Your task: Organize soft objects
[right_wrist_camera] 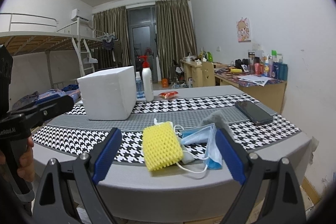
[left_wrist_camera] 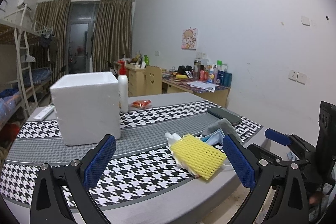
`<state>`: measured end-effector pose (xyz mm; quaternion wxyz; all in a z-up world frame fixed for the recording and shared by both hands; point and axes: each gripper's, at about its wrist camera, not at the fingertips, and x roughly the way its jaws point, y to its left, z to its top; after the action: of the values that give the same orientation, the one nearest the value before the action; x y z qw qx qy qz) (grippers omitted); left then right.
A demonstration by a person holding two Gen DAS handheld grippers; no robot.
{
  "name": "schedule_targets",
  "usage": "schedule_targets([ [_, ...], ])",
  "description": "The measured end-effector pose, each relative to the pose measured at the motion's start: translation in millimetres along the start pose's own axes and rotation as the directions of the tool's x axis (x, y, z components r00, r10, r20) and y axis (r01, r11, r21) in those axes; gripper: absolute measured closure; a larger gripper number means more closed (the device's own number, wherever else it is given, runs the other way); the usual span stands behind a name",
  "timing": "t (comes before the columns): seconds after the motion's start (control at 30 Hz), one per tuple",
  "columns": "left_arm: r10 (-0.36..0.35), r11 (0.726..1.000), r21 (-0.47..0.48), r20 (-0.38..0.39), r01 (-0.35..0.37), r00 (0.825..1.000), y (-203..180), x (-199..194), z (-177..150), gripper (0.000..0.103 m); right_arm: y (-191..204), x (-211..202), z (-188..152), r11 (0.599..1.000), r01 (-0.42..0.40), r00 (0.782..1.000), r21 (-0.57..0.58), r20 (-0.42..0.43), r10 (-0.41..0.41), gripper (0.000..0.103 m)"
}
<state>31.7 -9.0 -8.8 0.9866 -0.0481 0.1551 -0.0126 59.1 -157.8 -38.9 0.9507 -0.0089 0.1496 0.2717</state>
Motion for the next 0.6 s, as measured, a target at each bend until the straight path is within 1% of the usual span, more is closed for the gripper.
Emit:
schedule_targets([
  [0.23,-0.025,1.0,-0.011,-0.067,0.024,0.997,-4,27,-5,0.001,-14,14,0,0.999,0.036,0.999,0.015,-0.03,-0.035,0.01],
  [0.6,-0.063,0.998,-0.034,-0.172,0.058,0.983,-12,66,-11,0.001,-39,40,-3,0.996,0.081,0.993,0.047,-0.093,-0.076,0.01],
])
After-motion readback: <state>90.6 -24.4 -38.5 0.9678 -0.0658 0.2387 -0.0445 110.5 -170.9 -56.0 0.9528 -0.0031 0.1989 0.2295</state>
